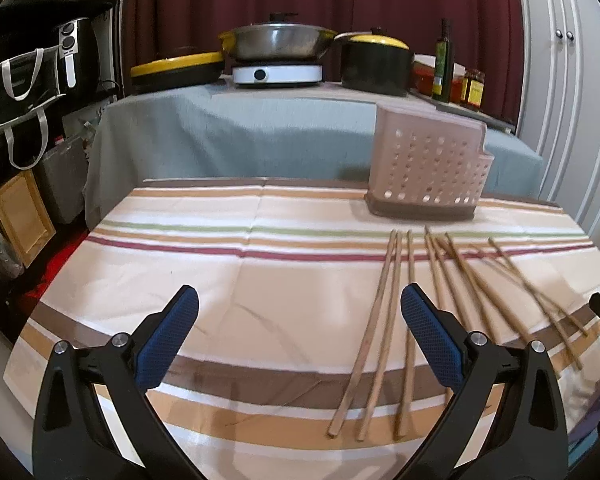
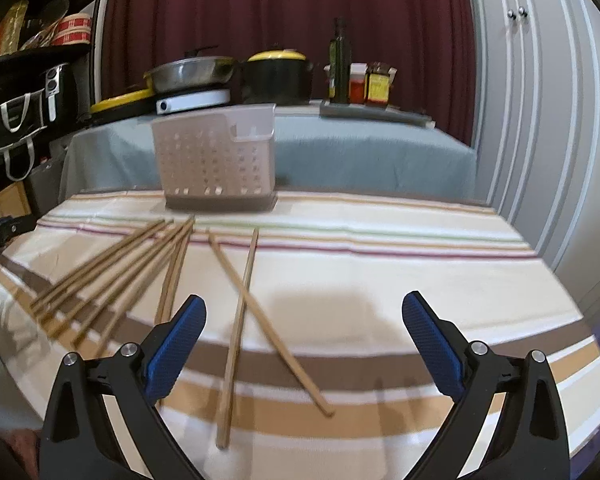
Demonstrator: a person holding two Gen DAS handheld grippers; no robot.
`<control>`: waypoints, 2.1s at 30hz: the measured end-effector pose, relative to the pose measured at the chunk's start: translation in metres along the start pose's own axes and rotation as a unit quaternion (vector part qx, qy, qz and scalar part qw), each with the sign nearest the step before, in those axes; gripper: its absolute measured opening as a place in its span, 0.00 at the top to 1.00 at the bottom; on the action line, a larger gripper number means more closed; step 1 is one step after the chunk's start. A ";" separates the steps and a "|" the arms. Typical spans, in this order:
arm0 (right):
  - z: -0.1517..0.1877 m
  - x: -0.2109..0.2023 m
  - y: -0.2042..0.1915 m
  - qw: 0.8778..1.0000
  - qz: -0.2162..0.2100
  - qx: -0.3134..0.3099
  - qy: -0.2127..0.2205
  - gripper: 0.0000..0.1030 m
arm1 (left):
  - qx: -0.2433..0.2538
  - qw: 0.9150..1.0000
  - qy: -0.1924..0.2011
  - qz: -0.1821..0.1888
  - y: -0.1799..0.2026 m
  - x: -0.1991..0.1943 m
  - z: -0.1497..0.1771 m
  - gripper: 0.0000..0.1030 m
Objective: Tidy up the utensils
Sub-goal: 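Lower and close the right gripper on a wooden chopstick while the left gripper grasps another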
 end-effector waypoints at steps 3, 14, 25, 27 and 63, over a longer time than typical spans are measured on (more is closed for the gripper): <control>0.013 0.005 -0.001 1.000 -0.014 -0.002 -0.011 0.25 | 0.014 1.000 -0.003 -0.008 -0.001 0.004 0.007 0.05; 0.038 0.017 0.002 0.998 -0.034 0.013 -0.057 0.61 | 0.023 1.000 -0.016 -0.004 0.005 0.014 0.021 0.06; 0.046 0.006 -0.013 0.998 -0.044 -0.006 -0.036 0.90 | 0.018 1.000 -0.019 0.009 0.005 0.016 0.031 0.14; 0.046 0.005 -0.014 0.999 -0.041 -0.007 -0.032 0.92 | 0.021 1.000 -0.021 0.010 0.006 0.016 0.034 0.17; 0.055 0.001 -0.012 0.998 -0.050 0.023 -0.010 0.78 | 0.101 0.993 -0.037 0.051 0.029 0.013 0.077 0.86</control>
Point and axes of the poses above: each gripper's, at about its wrist camera, not at the fingertips, and x roughly the way its jaws point, y to its right, z to its underside, the point moved 5 cm from there along x, roughly the way its jaws point, and after that the axes turned 4 degrees about -x, right-handed, at the moved point
